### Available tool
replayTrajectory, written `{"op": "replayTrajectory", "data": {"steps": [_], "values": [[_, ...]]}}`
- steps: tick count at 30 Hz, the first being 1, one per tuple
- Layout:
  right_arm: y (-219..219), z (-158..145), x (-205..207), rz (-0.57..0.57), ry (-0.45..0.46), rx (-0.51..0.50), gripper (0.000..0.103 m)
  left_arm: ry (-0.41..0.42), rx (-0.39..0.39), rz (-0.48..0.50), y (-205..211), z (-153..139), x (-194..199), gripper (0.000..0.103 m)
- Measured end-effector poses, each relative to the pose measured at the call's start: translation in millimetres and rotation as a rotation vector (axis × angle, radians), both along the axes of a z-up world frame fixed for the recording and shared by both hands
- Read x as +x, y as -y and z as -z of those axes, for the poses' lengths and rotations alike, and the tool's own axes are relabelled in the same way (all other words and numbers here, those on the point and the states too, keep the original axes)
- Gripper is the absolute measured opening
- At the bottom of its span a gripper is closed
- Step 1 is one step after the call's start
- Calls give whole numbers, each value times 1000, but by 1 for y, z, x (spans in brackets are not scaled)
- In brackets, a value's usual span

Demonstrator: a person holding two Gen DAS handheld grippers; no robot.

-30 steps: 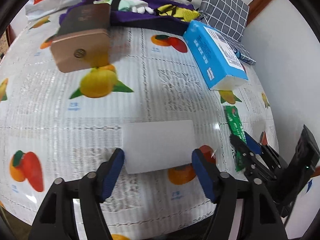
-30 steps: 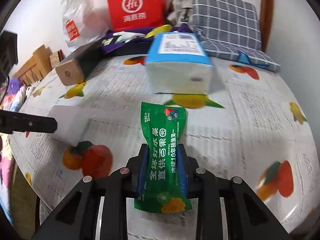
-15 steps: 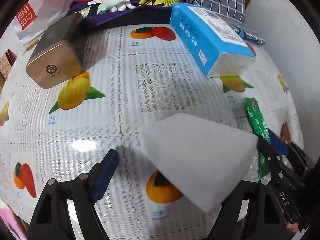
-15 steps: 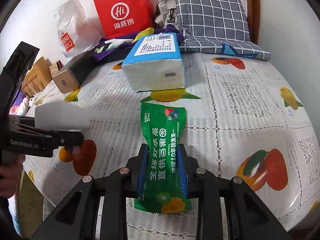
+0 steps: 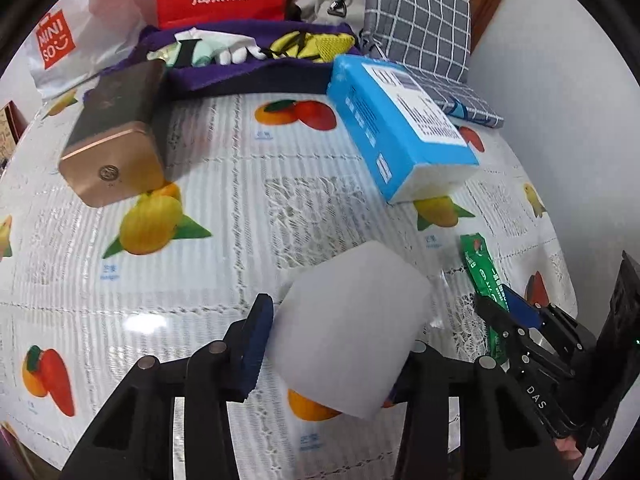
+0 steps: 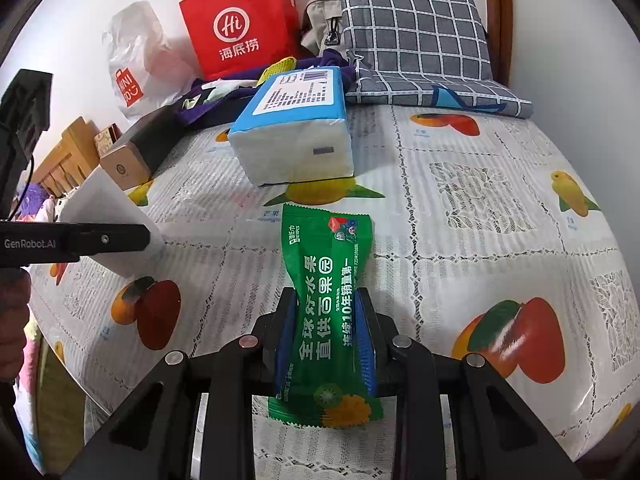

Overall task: Organize soft objects
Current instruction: 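Carry the white block and green packet over the purple towel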

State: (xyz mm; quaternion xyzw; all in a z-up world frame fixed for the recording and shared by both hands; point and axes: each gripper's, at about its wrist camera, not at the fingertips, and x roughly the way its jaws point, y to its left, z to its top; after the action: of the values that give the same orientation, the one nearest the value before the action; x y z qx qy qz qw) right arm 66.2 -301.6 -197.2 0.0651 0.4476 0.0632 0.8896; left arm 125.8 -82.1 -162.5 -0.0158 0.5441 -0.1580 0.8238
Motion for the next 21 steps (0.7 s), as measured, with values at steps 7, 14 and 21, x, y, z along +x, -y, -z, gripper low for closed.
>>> {"op": "replayTrajectory", "data": {"steps": [7,14,21], "values": [[-10,-17,6,-18,11,-25,29,35,-4,-46,-23,-17,10,43],[-26,-50,16,-43,63,-69,29,58,-49,-74,-44,-33,18,43],[-46,-78,27,-75,104,-89,29,93,-57,-99,-61,-47,24,44]]}}
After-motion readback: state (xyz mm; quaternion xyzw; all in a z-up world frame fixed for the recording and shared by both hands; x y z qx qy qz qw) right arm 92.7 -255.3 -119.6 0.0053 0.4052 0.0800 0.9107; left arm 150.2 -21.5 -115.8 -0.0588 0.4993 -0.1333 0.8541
